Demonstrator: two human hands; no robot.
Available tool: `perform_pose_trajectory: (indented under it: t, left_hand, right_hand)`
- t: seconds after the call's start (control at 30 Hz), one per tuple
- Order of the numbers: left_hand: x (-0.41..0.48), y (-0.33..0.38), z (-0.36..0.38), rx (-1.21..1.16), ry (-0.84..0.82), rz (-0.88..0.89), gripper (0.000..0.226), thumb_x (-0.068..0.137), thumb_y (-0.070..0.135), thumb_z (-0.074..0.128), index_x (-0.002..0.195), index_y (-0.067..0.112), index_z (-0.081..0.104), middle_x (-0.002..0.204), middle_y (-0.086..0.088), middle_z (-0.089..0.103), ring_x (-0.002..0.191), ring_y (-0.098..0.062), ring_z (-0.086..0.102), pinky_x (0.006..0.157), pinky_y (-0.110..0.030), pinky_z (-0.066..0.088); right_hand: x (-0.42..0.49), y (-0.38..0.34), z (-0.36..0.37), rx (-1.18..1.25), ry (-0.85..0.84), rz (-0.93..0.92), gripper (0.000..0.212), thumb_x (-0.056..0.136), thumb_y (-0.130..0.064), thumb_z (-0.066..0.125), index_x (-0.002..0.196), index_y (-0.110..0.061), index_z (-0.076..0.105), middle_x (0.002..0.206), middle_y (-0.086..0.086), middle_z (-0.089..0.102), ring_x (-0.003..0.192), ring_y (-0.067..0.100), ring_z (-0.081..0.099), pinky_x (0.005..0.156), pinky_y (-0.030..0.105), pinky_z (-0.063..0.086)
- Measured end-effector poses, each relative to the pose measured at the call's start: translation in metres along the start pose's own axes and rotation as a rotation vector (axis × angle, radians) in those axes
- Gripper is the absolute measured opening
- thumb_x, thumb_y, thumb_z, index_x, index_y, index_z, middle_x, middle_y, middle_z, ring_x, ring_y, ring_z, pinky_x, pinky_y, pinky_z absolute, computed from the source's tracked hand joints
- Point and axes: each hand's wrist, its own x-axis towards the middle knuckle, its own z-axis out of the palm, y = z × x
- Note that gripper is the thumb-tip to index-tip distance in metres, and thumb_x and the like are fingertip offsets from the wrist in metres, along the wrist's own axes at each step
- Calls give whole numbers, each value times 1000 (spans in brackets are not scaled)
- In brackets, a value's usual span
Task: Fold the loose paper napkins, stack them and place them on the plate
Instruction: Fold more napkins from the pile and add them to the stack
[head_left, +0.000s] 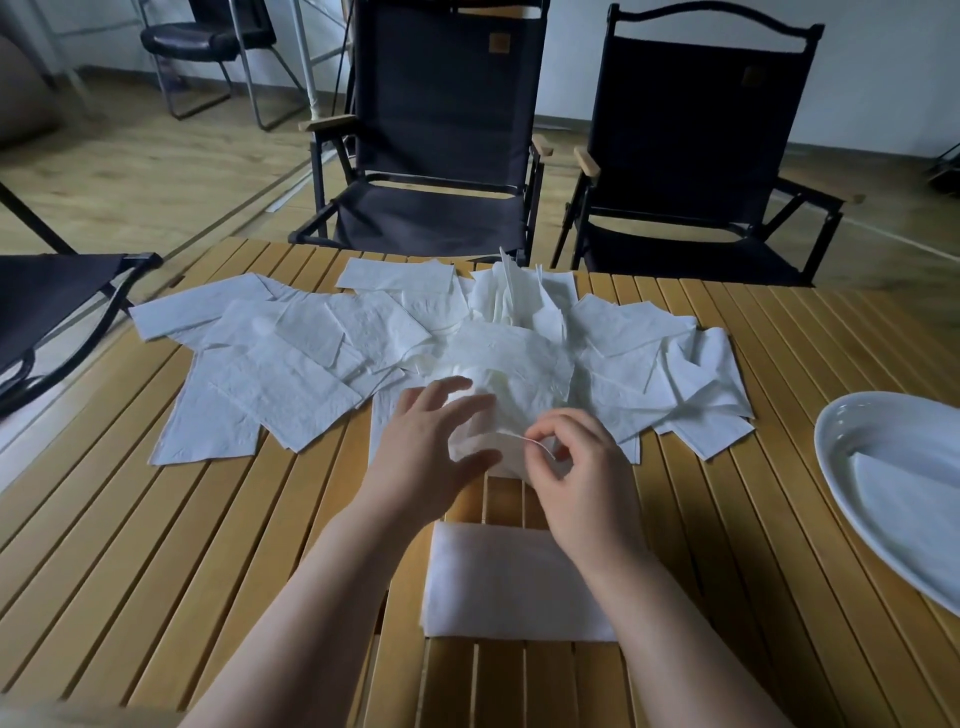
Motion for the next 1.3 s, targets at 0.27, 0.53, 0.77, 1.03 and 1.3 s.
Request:
perform_pose_trajectory:
  t: [0.27,0.53,0.77,1.03,1.3]
  left_hand:
    - [-2,0,-9,-156,101,13,23,95,22,63,115,29,73,121,18,67,110,6,59,92,-8,45]
    - [-20,11,-44,-633,-10,-193,20,96,31,61,88,22,77,70,0,67,59,-12,55,54,-19,40]
    - [-20,23,-51,-1227,39,-532,17,91,27,65,97,11,71,85,-8,71,75,-26,66,69,-43,52]
    - [-15,24,-43,-1218,53,-670,17,87,27,71,95,12,73,90,-11,74,77,-29,72,72,-46,58]
    - [-12,28,-40,-1244,56,-612,17,94,30,65,91,14,72,80,-4,72,70,-18,69,65,-31,58]
  right_hand:
    - [2,1,-12,-12,15,-27,23,80,-8,78,100,-16,71,105,-9,67,86,4,55,73,29,57]
    - [5,8,-29,180,-113,197,48,83,-28,80,128,-27,61,129,-15,56,123,8,51,95,22,48]
    - [6,1,-36,600,-208,509,39,81,-44,78,116,-34,65,120,-11,68,117,7,60,90,28,51]
    - [11,5,-42,624,-101,491,6,95,-24,67,101,-24,67,99,-4,76,99,16,71,95,44,56]
    - [14,-3,-52,655,27,408,17,98,-31,59,114,-34,57,97,-8,72,90,7,71,72,25,57]
